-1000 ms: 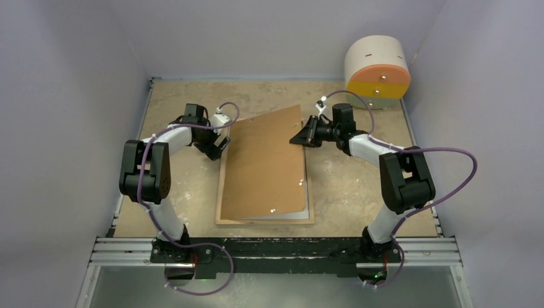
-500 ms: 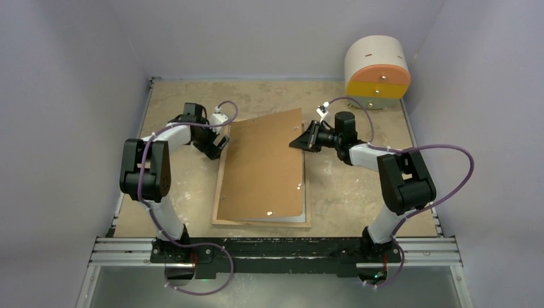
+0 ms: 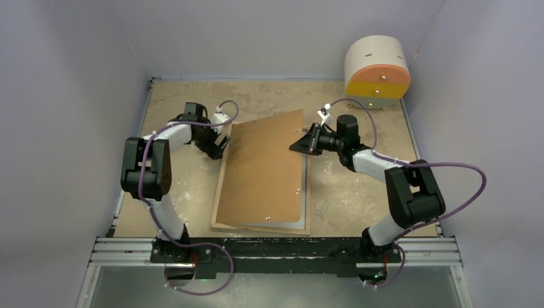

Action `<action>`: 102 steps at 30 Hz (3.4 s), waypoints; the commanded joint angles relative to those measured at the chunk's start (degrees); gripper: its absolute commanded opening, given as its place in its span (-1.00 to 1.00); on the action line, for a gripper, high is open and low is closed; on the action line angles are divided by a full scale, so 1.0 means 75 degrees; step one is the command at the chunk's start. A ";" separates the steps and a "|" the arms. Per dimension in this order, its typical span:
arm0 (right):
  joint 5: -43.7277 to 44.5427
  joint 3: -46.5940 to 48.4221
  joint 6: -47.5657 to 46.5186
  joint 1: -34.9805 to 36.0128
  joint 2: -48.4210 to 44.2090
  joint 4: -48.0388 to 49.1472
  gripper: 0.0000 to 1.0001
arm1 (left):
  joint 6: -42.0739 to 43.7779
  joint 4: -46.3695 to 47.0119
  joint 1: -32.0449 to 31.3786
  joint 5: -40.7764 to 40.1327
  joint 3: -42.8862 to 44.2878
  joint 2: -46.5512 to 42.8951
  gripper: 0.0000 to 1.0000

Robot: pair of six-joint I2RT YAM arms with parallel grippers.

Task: Put the photo into the frame

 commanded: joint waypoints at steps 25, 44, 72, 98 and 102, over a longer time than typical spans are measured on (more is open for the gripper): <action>-0.0322 -0.0638 0.0442 0.0233 -0.1865 0.1184 -1.00 | -0.0021 -0.1233 0.1722 0.2359 0.1437 -0.1205 0.92; -0.0717 -0.0564 0.0962 0.0233 -0.1389 0.1911 -1.00 | -0.0697 0.0025 0.0661 0.1267 0.1419 -0.1076 0.89; -0.0274 -0.0958 0.1172 0.0233 -0.1193 0.2131 -1.00 | 0.0919 -0.1111 -0.0078 0.1392 0.0429 -0.1784 0.84; -0.0384 -0.1076 0.1316 0.0211 -0.1002 0.2237 -1.00 | 0.0052 -0.0069 -0.0207 0.0988 0.0551 -0.1356 0.85; -0.0194 -0.1149 0.1368 0.0126 -0.1043 0.2161 -1.00 | 0.0516 -0.0530 -0.0207 0.1109 0.0432 -0.1430 0.85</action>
